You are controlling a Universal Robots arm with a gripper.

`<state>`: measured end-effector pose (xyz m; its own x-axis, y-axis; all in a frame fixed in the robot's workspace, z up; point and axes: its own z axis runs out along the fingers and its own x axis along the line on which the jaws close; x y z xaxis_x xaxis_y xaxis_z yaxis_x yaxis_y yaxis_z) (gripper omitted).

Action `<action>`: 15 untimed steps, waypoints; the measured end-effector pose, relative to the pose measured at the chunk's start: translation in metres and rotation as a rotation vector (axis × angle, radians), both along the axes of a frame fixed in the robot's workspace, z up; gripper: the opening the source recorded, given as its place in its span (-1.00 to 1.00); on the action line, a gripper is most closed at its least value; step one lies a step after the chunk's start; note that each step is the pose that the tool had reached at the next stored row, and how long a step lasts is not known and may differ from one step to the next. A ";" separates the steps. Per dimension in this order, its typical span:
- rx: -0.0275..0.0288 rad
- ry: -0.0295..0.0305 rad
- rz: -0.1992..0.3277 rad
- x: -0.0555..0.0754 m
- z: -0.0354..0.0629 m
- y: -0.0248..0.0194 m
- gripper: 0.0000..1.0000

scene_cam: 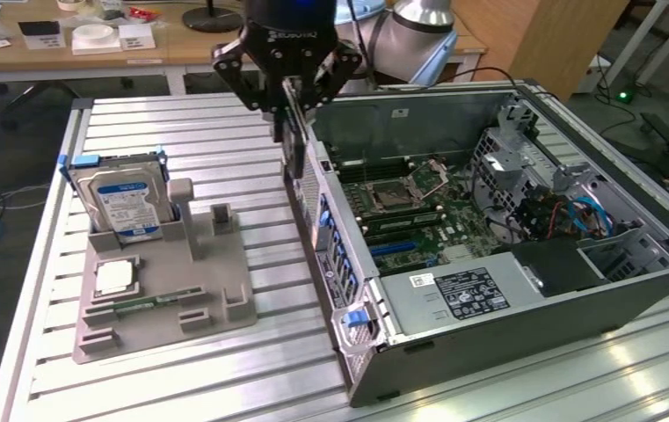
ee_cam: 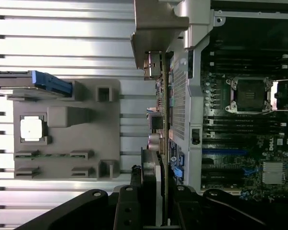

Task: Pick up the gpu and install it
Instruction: 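Pick up the gpu and move the gpu toward the slot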

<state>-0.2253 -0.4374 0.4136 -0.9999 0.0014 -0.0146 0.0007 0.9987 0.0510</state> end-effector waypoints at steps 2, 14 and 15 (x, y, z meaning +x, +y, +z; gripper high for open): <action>0.0001 0.0000 0.000 0.008 -0.0001 -0.0001 -0.44; 0.0001 0.0000 0.000 0.049 -0.0004 0.0000 -0.44; 0.0001 0.0000 0.000 0.052 -0.0004 0.0000 -0.44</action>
<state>-0.1729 -0.4374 0.4131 -0.9999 0.0015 -0.0146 0.0007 0.9987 0.0511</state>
